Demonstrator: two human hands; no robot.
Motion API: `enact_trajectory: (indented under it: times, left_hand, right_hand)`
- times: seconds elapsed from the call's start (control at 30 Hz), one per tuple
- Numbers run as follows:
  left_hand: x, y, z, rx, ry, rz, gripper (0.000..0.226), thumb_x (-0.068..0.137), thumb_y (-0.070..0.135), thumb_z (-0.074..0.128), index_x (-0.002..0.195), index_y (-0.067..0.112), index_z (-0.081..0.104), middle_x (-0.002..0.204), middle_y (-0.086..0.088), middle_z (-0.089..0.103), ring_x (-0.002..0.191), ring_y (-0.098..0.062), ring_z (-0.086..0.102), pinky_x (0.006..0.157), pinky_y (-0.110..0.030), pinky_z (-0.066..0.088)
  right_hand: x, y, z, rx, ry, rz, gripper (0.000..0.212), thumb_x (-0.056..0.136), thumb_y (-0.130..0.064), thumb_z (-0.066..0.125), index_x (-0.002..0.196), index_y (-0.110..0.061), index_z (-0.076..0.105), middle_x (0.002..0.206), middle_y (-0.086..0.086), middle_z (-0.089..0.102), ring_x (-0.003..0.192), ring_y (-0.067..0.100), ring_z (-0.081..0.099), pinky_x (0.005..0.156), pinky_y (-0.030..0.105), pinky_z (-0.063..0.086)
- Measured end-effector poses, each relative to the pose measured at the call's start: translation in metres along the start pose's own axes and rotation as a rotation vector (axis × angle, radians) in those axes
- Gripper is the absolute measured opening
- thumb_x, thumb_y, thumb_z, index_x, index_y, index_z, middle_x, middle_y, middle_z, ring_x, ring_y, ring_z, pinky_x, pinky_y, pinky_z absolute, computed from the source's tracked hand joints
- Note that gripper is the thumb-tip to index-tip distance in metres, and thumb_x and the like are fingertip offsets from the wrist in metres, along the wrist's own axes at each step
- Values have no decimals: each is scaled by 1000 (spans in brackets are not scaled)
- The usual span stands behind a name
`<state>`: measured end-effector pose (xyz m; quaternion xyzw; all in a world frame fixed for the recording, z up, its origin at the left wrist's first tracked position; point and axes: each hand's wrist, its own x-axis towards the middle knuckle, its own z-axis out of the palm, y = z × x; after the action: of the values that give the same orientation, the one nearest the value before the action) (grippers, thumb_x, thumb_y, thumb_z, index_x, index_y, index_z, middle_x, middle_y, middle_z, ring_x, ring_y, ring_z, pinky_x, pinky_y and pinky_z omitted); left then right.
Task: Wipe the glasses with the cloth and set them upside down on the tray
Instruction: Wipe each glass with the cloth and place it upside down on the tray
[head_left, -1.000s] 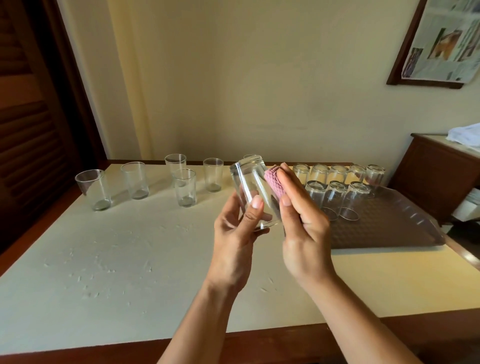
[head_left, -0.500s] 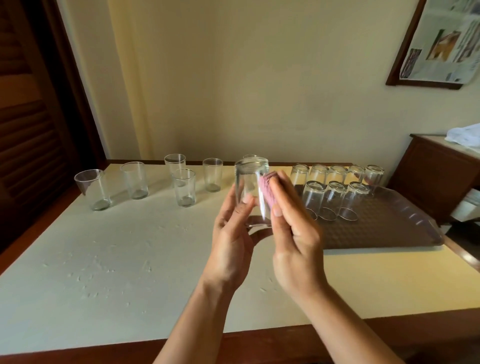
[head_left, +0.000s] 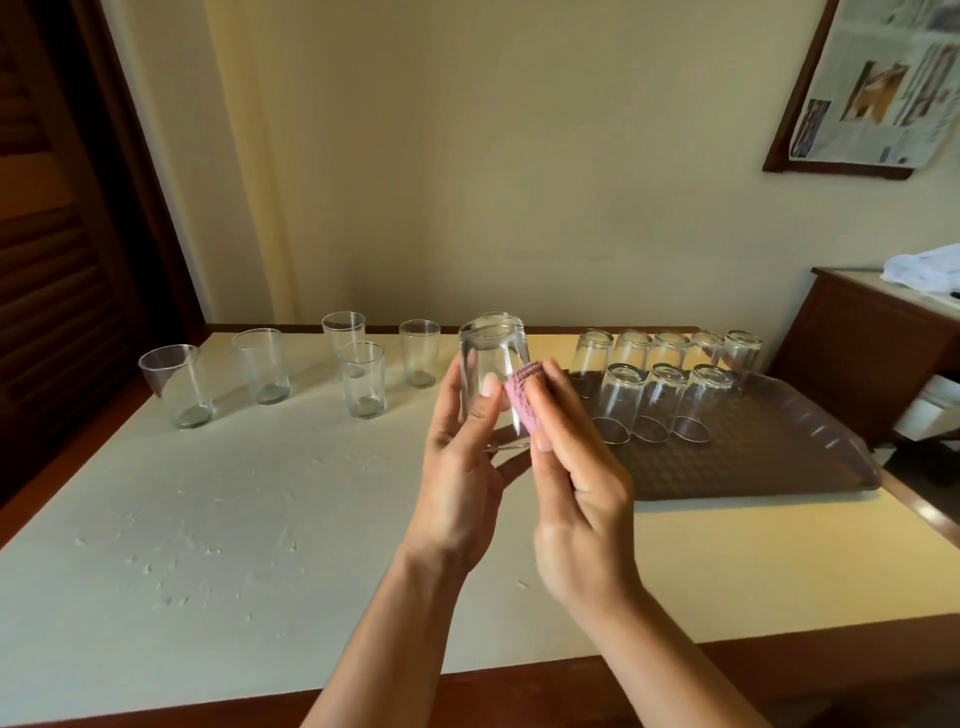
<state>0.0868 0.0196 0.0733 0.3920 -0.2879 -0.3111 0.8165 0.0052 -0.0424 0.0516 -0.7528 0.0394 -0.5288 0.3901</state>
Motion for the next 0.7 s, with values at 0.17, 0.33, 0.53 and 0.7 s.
enact_trajectory:
  times: [0.17, 0.33, 0.53, 0.7]
  left_hand:
    - [-7, -4, -5, -12, -115, -159, 56, 101, 45, 54, 155, 47, 39, 120, -8, 73, 96, -27, 71, 85, -46, 58]
    - [-2, -7, -4, -56, 5, -47, 70, 94, 31, 70, 157, 29, 41, 130, -10, 70, 98, -23, 72, 81, -37, 59]
    - [-3, -8, -7, 27, -80, -151, 52, 103, 52, 41, 153, 41, 47, 120, -7, 74, 106, -29, 71, 101, -53, 52]
    - [-3, -13, -5, 6, -31, -45, 66, 96, 41, 65, 157, 37, 40, 122, -9, 72, 93, -21, 72, 81, -36, 58]
  right_hand:
    - [15, 7, -9, -29, 52, 19, 40, 104, -2, 46, 143, -4, 51, 157, 11, 44, 149, 18, 40, 121, 36, 35]
    - [10, 0, -6, -11, -7, 31, 40, 104, -2, 46, 144, -1, 51, 158, 10, 43, 150, 17, 38, 120, 32, 36]
    - [6, 8, -9, 14, 6, 12, 40, 104, 1, 46, 144, -2, 49, 159, 17, 40, 143, 12, 47, 117, 39, 41]
    - [15, 0, -9, -13, 23, 12, 39, 103, 4, 45, 142, 4, 49, 155, 16, 44, 146, 6, 40, 120, 30, 36]
